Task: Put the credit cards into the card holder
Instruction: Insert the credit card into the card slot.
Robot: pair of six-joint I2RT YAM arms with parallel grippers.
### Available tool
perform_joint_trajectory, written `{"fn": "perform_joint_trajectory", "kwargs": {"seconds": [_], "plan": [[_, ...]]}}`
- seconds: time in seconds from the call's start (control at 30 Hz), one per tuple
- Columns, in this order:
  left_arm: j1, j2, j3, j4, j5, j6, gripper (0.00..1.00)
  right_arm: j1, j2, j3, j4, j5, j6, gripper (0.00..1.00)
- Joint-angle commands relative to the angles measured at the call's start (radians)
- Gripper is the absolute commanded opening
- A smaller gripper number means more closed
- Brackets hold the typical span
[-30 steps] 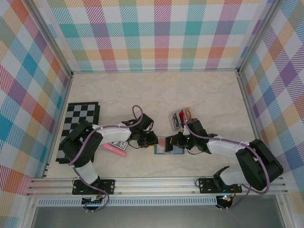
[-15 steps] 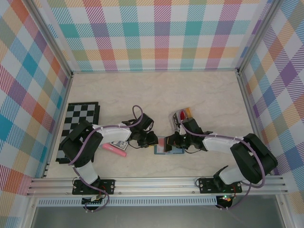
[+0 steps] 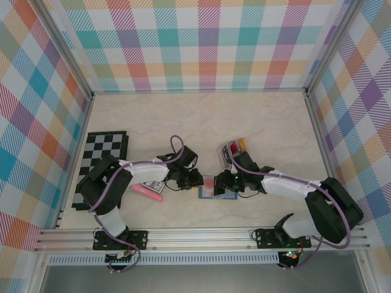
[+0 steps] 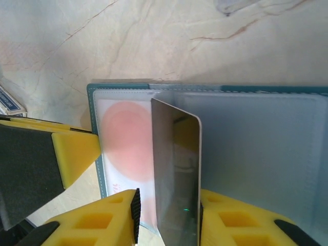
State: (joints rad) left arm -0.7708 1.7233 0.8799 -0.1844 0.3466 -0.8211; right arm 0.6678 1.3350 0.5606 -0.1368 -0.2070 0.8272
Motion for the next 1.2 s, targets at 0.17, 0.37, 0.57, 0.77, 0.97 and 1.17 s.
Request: {"fn": "perform_joint_trajectory", "kwargs": {"seconds": [0.17, 0.37, 0.57, 0.77, 0.97, 1.17], "plan": [[-0.019, 0.031, 0.007, 0.017, 0.009, 0.008, 0.21, -0.001, 0.022, 0.035, -0.106, 0.060, -0.015, 0.25], [-0.018, 0.028, 0.006, 0.013, 0.008, 0.009, 0.21, -0.002, 0.069, 0.038, -0.064, 0.017, -0.020, 0.13], [-0.019, 0.030, 0.005, 0.014, 0.008, 0.009, 0.21, -0.002, 0.120, 0.035, 0.010, -0.055, -0.005, 0.10], [-0.020, 0.036, 0.007, 0.016, 0.008, 0.008, 0.20, -0.001, 0.157, 0.062, 0.023, -0.108, -0.031, 0.09], [-0.019, 0.041, 0.009, 0.014, 0.004, 0.013, 0.20, 0.000, 0.171, 0.089, 0.000, -0.163, -0.094, 0.11], [-0.019, 0.041, 0.019, -0.002, -0.004, 0.023, 0.20, 0.000, 0.161, 0.144, -0.141, -0.047, -0.109, 0.24]]}}
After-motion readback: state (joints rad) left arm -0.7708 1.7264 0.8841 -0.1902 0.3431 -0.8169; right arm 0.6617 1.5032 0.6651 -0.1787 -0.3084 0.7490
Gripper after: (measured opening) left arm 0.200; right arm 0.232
